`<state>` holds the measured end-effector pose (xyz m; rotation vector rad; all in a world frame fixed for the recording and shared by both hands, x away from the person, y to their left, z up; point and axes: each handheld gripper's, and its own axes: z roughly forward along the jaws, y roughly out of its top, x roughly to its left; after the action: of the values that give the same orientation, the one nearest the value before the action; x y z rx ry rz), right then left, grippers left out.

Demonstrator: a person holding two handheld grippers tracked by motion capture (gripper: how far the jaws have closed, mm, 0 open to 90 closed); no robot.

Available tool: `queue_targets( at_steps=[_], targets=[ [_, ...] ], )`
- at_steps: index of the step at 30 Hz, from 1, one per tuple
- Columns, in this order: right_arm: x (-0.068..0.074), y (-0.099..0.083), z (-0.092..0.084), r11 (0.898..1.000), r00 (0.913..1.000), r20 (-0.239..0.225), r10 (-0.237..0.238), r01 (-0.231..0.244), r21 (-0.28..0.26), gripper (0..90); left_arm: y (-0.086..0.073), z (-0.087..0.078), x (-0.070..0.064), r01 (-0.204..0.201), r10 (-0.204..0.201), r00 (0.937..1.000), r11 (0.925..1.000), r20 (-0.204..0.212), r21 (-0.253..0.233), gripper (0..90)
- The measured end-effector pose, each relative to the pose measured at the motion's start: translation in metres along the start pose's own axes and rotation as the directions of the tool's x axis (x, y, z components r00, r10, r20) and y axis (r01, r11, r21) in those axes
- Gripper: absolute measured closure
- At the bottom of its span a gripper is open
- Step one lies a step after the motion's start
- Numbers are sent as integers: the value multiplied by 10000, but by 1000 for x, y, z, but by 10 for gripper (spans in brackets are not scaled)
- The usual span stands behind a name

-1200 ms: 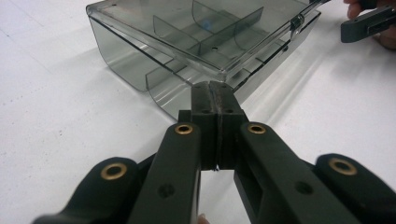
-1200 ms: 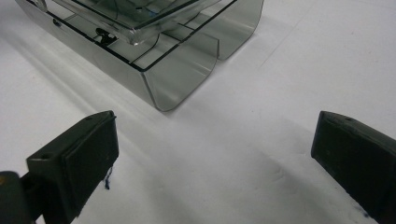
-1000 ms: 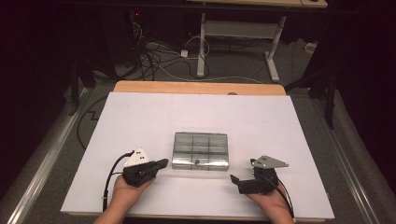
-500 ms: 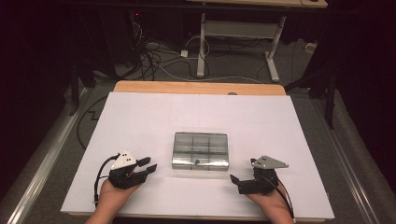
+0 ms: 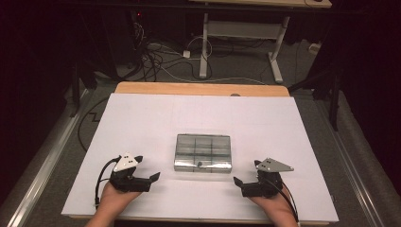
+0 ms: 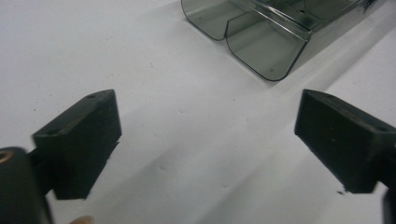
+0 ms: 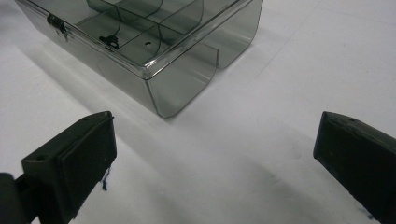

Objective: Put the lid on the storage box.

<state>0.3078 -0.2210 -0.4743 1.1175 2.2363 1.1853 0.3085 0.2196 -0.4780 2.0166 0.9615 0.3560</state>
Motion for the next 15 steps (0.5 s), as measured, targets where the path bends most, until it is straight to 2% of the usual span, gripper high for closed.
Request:
queue_targets(
  at_steps=[2, 10, 15],
  targets=[
    [0, 0, -1, 10000, 10000, 0, 7, -7, -7, 0, 0, 1, 1, 41, -41, 10000, 10000, 64, 43, 0],
    [0, -1, -3, 9998, 10000, 50, -34, 35, -171, 0, -1, 2, 0, 26, -25, 9999, 10000, 153, -36, 0],
    [1, 0, -2, 9998, 9999, 37, -102, 103, -180, 0, -3, 2, 3, 296, -292, 9994, 9994, 186, -188, 0]
  ],
)
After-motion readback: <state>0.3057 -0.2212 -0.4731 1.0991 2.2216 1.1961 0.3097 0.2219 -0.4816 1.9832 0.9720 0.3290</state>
